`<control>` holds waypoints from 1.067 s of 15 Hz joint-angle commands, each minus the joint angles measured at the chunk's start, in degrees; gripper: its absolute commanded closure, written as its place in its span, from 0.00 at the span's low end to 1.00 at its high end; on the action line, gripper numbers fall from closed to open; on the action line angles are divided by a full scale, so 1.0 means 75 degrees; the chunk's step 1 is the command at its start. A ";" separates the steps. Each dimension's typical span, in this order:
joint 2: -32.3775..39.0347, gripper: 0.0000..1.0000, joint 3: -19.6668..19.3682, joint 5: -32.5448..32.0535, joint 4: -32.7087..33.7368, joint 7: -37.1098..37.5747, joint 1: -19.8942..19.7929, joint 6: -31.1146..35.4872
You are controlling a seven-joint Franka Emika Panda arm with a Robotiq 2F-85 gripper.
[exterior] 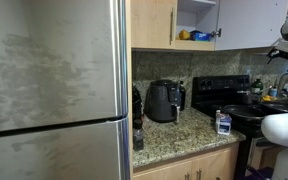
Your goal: Close the open upper cabinet door
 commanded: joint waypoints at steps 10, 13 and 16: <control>0.0356 0.00 0.1984 -0.0667 -0.0798 0.3781 -0.3014 0.2446; 0.0354 0.00 0.2213 -0.1041 -0.0937 0.4354 -0.3946 0.2480; 0.0431 0.00 0.2053 -0.1017 -0.0768 0.4850 -0.4767 0.2613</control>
